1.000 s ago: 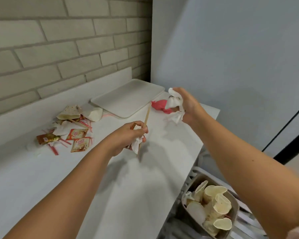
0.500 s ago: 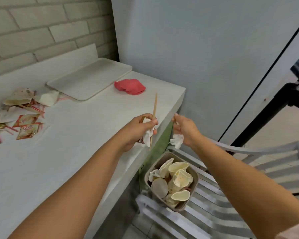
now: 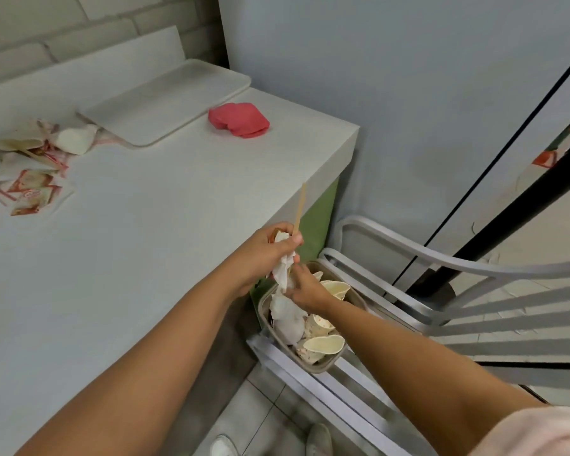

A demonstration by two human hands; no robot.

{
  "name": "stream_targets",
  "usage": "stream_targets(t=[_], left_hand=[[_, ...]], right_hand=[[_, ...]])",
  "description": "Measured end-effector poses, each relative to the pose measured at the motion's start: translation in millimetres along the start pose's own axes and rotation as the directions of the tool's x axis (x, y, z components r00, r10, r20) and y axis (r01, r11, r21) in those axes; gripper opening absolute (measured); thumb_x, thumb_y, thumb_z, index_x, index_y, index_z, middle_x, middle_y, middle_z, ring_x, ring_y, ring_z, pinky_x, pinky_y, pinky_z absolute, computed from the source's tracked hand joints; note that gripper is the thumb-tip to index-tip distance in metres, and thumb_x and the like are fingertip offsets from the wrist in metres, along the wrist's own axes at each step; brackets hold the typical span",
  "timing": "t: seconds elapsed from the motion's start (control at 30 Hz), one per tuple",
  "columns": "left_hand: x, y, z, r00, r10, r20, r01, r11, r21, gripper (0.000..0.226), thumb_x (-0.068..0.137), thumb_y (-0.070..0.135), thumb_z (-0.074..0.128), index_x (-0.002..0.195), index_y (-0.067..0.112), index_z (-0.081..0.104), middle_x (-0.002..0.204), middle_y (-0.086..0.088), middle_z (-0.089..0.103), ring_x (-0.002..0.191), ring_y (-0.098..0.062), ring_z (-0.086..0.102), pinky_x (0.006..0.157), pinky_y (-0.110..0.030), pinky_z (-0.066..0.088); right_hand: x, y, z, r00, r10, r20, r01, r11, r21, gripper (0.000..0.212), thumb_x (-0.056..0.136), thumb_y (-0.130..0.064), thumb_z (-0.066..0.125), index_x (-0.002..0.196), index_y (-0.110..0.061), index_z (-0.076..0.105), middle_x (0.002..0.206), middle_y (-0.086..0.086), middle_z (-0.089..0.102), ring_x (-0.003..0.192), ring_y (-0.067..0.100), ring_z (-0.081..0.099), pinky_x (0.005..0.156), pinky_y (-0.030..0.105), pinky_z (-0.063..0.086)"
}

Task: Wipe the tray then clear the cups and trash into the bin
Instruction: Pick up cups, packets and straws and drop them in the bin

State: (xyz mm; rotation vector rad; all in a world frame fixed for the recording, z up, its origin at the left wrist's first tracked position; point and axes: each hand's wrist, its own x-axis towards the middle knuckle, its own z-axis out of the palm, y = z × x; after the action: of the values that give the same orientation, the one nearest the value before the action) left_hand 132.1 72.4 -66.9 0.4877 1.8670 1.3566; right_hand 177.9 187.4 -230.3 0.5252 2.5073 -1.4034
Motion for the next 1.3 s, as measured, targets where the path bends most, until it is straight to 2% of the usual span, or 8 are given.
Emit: stream_targets(t=[0.17, 0.23, 0.3, 0.37, 0.53, 0.8, 1.0, 1.3], left_hand=[[4.9, -20.6, 7.9, 1.000, -0.022, 0.008, 0.022, 1.000, -0.014, 0.016, 0.094, 0.022, 0.054, 0.078, 0.021, 0.054, 0.069, 0.001, 0.058, 0.059, -0.004, 0.059, 0.050, -0.015, 0.043], [7.3, -28.5, 11.6, 0.999, -0.036, 0.006, 0.036, 0.999, -0.019, 0.017, 0.093, 0.021, 0.055, 0.076, 0.023, 0.056, 0.069, 0.002, 0.058, 0.066, -0.009, 0.057, 0.059, -0.019, 0.044], [10.0, -33.8, 15.5, 0.999, -0.053, 0.004, 0.053, 0.999, 0.002, 0.017, 0.093, 0.020, 0.055, 0.077, 0.024, 0.056, 0.072, 0.004, 0.058, 0.068, -0.007, 0.056, 0.062, -0.020, 0.043], [13.7, -38.5, 20.0, 0.997, -0.071, 0.010, 0.070, 0.997, 0.042, 0.013, 0.094, 0.022, 0.054, 0.081, 0.025, 0.055, 0.075, 0.003, 0.059, 0.066, -0.007, 0.057, 0.061, -0.021, 0.042], [22.5, -53.1, 33.7, 0.992, -0.108, 0.068, 0.096, 0.983, 0.159, 0.006, 0.093, 0.027, 0.056, 0.090, 0.027, 0.061, 0.092, -0.005, 0.065, 0.085, -0.021, 0.058, 0.075, -0.035, 0.046], [32.2, -84.2, 42.1, 0.983, -0.185, -0.016, 0.183, 0.943, 0.279, 0.030, 0.095, 0.028, 0.051, 0.124, 0.020, 0.049, 0.130, -0.005, 0.048, 0.101, -0.024, 0.054, 0.067, -0.027, 0.046], [38.7, -94.0, 44.6, 0.949, -0.310, -0.051, 0.314, 0.939, 0.140, 0.026, 0.093, 0.030, 0.054, 0.115, 0.018, 0.047, 0.112, -0.010, 0.058, 0.081, -0.016, 0.053, 0.054, -0.023, 0.039], [46.4, -102.0, 40.5, 0.900, -0.434, -0.022, 0.433, 0.900, -0.053, 0.026, 0.092, 0.025, 0.055, 0.110, 0.007, 0.057, 0.103, -0.013, 0.063, 0.089, -0.024, 0.060, 0.060, -0.028, 0.052]], right_hand=[[-6.9, -1.6, -7.0, 0.997, -0.078, -0.002, 0.078, 0.991, -0.109, 0.055, 0.081, -0.046, 0.051, 0.123, -0.010, 0.053, 0.120, 0.014, 0.055, 0.106, 0.028, 0.054, 0.092, 0.044, 0.047], [-13.8, -19.0, -34.5, 0.997, -0.023, -0.076, 0.041, 0.971, 0.237, 0.030, 0.095, -0.023, 0.043, 0.113, -0.003, 0.057, 0.101, 0.013, 0.061, 0.084, 0.021, 0.056, 0.070, 0.027, 0.050], [-23.9, -35.5, -66.9, 0.998, -0.052, 0.035, 0.018, 0.767, 0.641, 0.029, 0.097, -0.009, 0.033, 0.107, -0.002, 0.059, 0.082, 0.006, 0.060, 0.067, 0.017, 0.048, 0.055, 0.023, 0.037], [-32.7, -43.9, -91.6, 0.983, -0.147, 0.109, 0.003, 0.608, 0.794, 0.027, 0.095, -0.015, 0.037, 0.105, -0.009, 0.062, 0.078, 0.001, 0.058, 0.062, 0.013, 0.045, 0.053, 0.024, 0.032], [-50.9, -45.2, -103.8, 0.981, -0.188, 0.055, 0.138, 0.862, 0.488, 0.011, 0.093, -0.005, 0.053, 0.087, -0.009, 0.062, 0.067, 0.003, 0.061, 0.055, 0.009, 0.054, 0.051, 0.016, 0.042], [-69.9, 3.7, -112.7, 0.989, -0.069, -0.128, 0.080, 0.993, 0.084, 0.010, 0.090, -0.001, 0.056, 0.083, -0.007, 0.061, 0.067, -0.001, 0.060, 0.055, 0.003, 0.058, 0.062, 0.021, 0.053], [-74.4, 54.3, -87.8, 0.991, -0.021, -0.135, -0.022, 0.951, -0.308, 0.010, 0.088, -0.006, 0.059, 0.092, -0.005, 0.068, 0.089, 0.004, 0.067, 0.077, 0.013, 0.059, 0.067, 0.011, 0.041], [-72.2, 74.2, -66.0, 0.975, 0.199, 0.095, -0.131, 0.869, -0.477, 0.039, 0.087, -0.021, 0.063, 0.125, -0.015, 0.057, 0.135, 0.007, 0.049, 0.119, 0.023, 0.050, 0.093, 0.025, 0.041]])
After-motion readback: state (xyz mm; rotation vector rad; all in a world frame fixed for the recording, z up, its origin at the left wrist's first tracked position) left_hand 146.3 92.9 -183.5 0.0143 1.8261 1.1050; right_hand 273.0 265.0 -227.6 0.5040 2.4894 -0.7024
